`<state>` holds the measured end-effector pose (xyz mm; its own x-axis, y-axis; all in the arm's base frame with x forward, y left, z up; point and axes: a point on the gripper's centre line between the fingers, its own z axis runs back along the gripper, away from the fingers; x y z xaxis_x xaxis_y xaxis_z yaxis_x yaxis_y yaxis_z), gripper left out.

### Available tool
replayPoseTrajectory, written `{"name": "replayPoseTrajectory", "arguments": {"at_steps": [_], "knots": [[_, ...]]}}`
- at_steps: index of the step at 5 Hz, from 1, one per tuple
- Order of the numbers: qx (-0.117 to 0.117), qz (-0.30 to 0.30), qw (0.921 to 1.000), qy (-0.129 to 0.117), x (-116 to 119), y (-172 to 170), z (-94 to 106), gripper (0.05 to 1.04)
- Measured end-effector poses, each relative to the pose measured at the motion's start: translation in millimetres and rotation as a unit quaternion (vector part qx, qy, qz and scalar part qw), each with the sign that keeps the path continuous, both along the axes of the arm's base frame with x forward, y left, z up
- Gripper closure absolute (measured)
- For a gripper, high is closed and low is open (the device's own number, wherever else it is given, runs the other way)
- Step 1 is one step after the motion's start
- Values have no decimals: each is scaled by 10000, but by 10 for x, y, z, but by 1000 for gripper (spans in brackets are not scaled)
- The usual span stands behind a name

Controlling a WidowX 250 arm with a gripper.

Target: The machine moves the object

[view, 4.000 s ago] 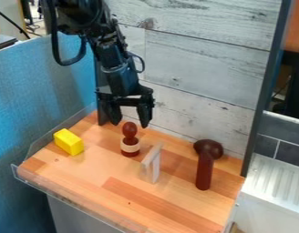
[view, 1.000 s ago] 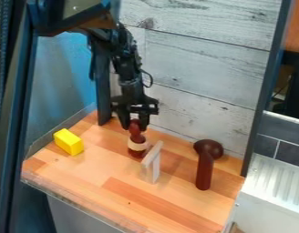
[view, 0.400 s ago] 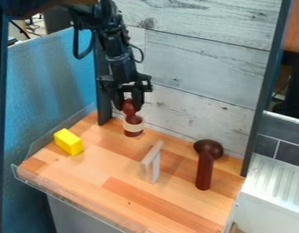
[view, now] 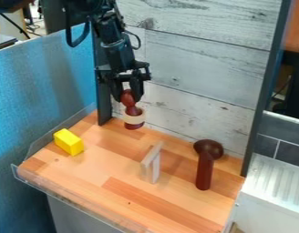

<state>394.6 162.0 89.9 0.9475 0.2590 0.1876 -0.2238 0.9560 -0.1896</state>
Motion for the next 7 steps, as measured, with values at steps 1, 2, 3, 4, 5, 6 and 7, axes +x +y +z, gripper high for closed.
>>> {"name": "replayPoseTrajectory", "arguments": {"at_steps": [1, 2, 3, 4, 5, 6, 7], "knots": [[-6, -158, 9999, -67, -66, -108, 111, 529], [-26, -409, 9992, 27, -149, -321, 68, 529], [67, -505, 9987, -23, -192, -424, 100, 529], [183, -555, 9983, 32, -238, -482, 31, 529], [217, -613, 9979, 37, -242, -546, -8, 529], [238, -623, 9977, 75, -268, -563, -65, 529], [248, -635, 9976, 92, -300, -570, -133, 529]]}}
